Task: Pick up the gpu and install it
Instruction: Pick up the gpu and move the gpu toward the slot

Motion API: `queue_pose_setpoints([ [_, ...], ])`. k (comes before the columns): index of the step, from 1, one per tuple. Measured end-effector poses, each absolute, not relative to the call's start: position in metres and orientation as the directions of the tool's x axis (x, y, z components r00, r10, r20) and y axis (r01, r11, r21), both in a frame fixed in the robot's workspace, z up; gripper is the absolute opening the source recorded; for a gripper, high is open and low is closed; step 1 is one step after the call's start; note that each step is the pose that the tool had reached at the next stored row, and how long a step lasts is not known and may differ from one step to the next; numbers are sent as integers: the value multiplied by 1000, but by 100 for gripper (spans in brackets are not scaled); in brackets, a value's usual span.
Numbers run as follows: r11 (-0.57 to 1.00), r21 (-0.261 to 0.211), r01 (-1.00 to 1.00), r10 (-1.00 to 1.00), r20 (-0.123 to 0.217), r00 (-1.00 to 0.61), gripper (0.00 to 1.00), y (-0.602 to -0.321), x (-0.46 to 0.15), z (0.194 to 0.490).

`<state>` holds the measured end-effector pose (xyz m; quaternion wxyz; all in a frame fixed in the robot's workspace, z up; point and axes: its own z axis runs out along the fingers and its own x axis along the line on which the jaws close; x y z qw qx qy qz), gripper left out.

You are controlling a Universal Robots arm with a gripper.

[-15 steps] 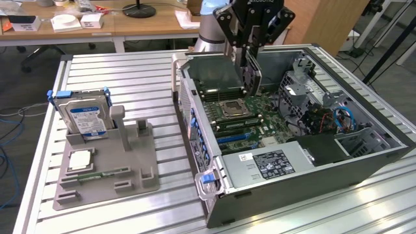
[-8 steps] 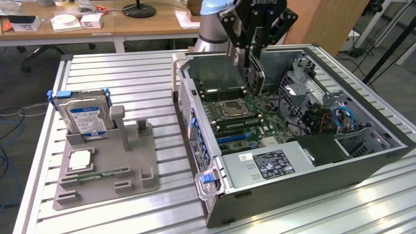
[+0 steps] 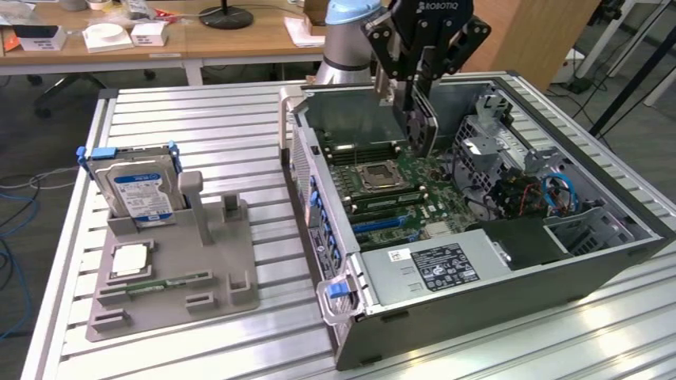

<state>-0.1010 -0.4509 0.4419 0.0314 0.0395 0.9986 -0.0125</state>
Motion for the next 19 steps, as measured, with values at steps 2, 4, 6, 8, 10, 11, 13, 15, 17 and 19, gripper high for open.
queue_pose_setpoints([
  [2,997,-22,80,78,-65,-995,26,-451,-98,441],
  [4,997,-22,80,78,-69,-995,26,-451,-96,439],
  [6,997,-22,80,78,-72,-994,26,-451,-94,437],
  [8,997,-21,80,78,-76,-994,26,-451,-90,435],
  [10,997,-21,80,78,-79,-994,26,-451,-86,433],
  [11,997,-21,80,78,-80,-994,26,-451,-84,432],
  [13,997,-21,80,78,-83,-994,26,-451,-80,430],
  [15,997,-21,80,78,-86,-993,26,-451,-77,428],
  [17,997,-20,80,78,-90,-993,26,-451,-73,426],
  [19,997,-20,80,78,-92,-993,26,-451,-70,426],
])
